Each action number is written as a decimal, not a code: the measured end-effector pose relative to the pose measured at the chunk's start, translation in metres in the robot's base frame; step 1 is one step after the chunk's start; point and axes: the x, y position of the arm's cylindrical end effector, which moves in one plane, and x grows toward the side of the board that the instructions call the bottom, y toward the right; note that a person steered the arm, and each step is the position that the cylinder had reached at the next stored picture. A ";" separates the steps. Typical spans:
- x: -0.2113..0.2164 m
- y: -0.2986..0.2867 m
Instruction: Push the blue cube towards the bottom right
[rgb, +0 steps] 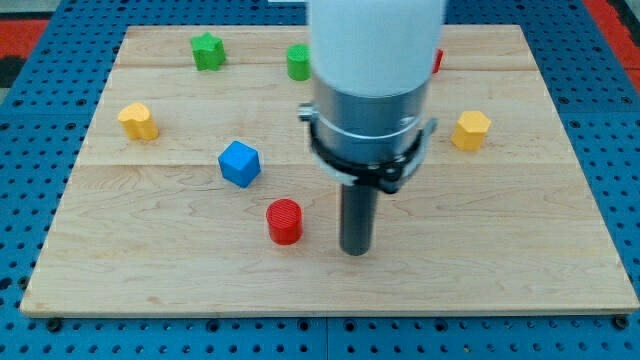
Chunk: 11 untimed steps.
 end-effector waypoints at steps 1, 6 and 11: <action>-0.020 0.019; -0.159 -0.101; -0.074 -0.132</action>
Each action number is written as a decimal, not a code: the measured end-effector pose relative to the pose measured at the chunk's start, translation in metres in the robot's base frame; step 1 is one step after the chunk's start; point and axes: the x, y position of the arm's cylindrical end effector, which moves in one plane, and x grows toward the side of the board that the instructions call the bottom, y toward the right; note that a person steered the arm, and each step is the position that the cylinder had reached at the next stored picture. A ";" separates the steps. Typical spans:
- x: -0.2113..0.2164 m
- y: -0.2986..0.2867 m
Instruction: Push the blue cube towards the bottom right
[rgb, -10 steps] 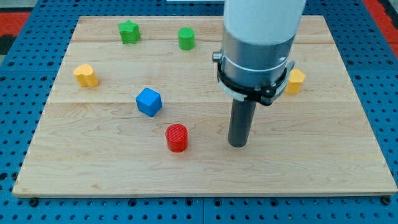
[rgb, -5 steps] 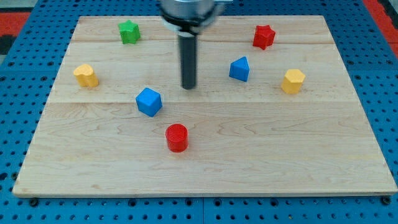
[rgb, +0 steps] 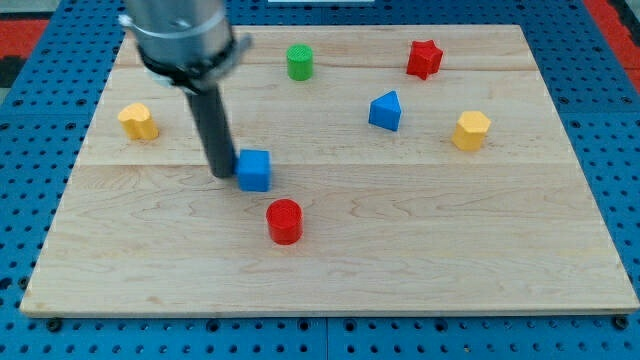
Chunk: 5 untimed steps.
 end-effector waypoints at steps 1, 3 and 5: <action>0.009 0.053; -0.007 0.083; 0.056 0.239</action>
